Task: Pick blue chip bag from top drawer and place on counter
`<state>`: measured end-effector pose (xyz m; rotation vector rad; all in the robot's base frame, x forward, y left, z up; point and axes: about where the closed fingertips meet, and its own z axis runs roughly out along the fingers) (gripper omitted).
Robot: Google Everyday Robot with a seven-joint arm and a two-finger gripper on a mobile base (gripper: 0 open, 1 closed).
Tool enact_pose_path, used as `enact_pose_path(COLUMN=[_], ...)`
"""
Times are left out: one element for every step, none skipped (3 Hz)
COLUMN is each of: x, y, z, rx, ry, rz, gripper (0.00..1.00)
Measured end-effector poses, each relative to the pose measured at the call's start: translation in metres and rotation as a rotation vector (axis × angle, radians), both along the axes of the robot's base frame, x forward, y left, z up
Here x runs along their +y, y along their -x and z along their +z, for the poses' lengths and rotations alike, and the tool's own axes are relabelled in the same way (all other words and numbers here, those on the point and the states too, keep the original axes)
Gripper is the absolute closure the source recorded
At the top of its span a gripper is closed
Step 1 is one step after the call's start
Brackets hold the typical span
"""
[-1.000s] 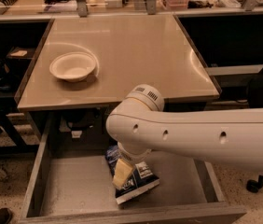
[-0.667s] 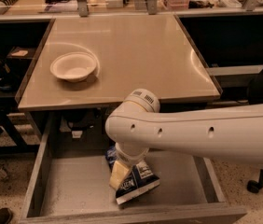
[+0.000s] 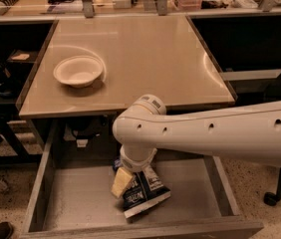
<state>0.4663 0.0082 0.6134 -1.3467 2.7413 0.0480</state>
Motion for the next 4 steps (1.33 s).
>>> enact_pose_path(x=[0.001,-0.001,-0.001,-0.001], y=[0.000,0.003,0.004,0.004], z=[-0.016,-0.031,-0.032,-0.032], rx=[0.039,0.064,0.066,0.066], ry=[-0.016,-0.014,-0.014,-0.014], rz=[-0.009,-0.012,-0.012,-0.012], gripper=[0.00,0.00,0.17,0.42])
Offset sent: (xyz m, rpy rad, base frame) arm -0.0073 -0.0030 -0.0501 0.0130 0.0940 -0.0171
